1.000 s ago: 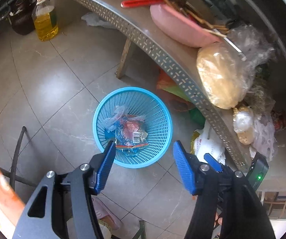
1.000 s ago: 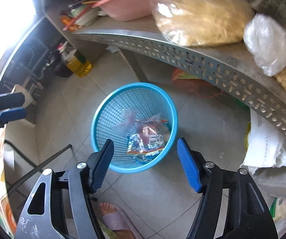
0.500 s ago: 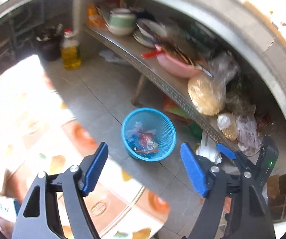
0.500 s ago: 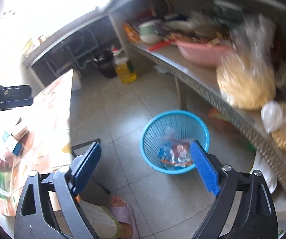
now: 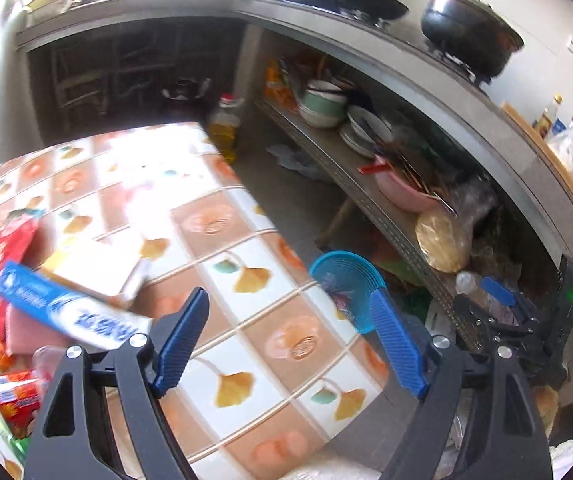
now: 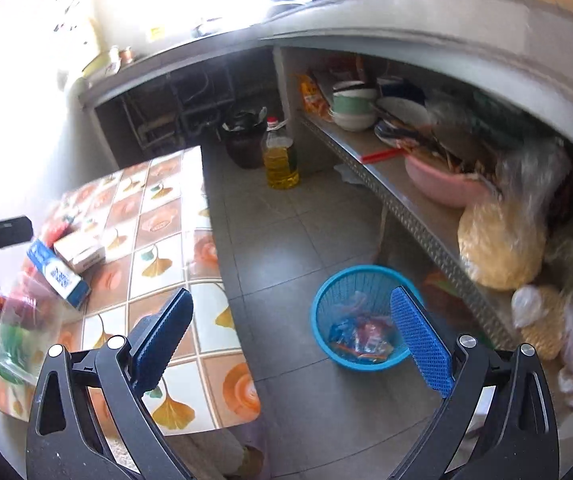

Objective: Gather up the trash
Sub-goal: 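Move both tools back toward the table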

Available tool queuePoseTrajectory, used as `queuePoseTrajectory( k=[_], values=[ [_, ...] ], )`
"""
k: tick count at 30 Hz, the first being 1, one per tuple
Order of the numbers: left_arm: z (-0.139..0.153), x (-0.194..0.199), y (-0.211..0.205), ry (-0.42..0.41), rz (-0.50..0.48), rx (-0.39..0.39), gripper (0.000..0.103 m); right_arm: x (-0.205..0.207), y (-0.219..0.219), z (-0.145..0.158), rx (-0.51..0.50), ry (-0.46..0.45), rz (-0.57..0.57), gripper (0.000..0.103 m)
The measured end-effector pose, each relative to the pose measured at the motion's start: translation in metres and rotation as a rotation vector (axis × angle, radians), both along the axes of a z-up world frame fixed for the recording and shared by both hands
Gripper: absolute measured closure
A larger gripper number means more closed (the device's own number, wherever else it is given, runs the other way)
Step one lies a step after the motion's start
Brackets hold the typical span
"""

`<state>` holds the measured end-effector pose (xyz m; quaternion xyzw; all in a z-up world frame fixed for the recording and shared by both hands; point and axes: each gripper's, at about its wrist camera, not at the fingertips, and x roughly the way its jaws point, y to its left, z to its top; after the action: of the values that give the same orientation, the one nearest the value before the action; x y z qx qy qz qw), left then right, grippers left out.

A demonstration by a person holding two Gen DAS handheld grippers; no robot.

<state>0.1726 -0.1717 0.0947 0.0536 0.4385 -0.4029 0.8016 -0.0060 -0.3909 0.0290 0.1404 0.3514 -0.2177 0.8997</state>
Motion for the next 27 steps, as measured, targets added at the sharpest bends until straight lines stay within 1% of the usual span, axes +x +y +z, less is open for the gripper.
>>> queuePoseTrajectory(
  k=[6,10,14,22,27],
  values=[
    [0.007,0.008,0.052,-0.019,0.069,-0.042,0.022,0.016,0.042,0.019,-0.143,0.022,0.075,0.008],
    [0.01,0.014,0.084,-0.03,0.115,-0.068,0.022,0.03,0.06,0.029,-0.206,0.024,0.102,0.008],
    [0.013,0.018,0.113,-0.043,0.16,-0.085,0.021,0.042,0.072,0.039,-0.191,-0.008,0.147,0.008],
    [0.009,0.028,0.159,-0.035,0.234,-0.096,0.02,0.059,0.089,0.056,-0.116,-0.086,0.255,0.008],
    [0.012,0.034,0.181,-0.046,0.281,-0.108,0.02,0.074,0.098,0.062,-0.128,-0.103,0.294,0.008]
  ],
)
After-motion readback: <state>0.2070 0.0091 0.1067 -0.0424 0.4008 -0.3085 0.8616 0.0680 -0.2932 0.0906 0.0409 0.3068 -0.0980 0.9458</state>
